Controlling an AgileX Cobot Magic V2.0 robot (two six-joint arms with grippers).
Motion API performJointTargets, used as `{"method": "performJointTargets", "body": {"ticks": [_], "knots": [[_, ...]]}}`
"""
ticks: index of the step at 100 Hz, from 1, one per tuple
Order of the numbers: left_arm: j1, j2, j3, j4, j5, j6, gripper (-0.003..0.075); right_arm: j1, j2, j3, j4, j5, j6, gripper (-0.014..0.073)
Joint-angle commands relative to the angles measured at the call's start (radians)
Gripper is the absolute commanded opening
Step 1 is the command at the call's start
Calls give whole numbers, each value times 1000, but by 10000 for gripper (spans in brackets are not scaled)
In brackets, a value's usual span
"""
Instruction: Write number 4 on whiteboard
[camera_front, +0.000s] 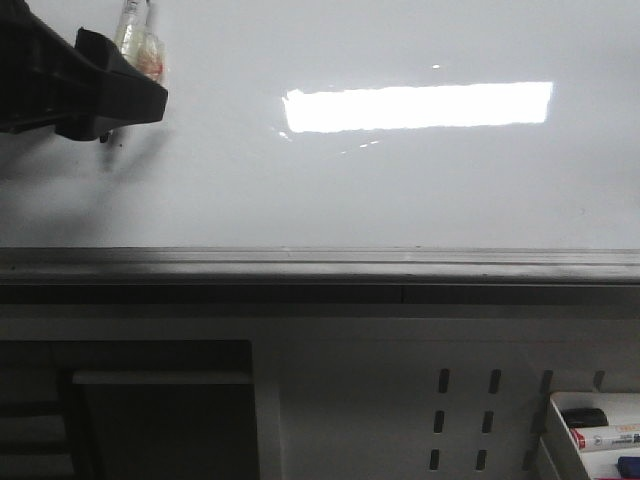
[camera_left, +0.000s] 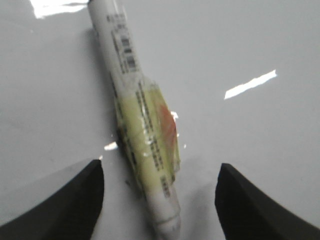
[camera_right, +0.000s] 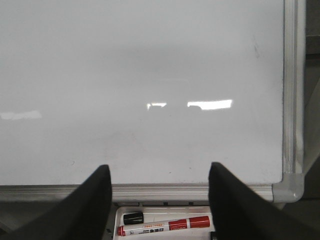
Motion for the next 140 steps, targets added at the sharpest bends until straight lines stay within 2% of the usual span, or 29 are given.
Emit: {"method": "performJointTargets", "body": {"ticks": [1, 22, 48, 62, 102, 122, 132, 140], "knots": [[-5, 13, -29, -10, -92, -1, 438, -5, 12, -37, -2, -78, -11, 381], [-5, 32, -29, -10, -97, -1, 428, -5, 12, -37, -2, -78, -11, 381], [-5, 26, -29, -10, -67, -1, 204, -5, 12, -37, -2, -78, -11, 381], [-5, 3, -29, -10, -26, -1, 118, -5, 12, -37, -2, -78, -11, 381], [-5, -86, -32, -34, 101, -1, -4, -5, 12, -44, 1, -59, -11, 381], [-5, -180, -100, -28, 382, -1, -20, 14, 58, -144, 51, 125, -47, 377], [-5, -213, -165, -28, 560, 8, -20, 37, 116, -207, 178, 221, -184, 373], [-5, -230, -221, -28, 749, 43, -20, 59, 174, -256, 333, 277, -356, 373]]}}
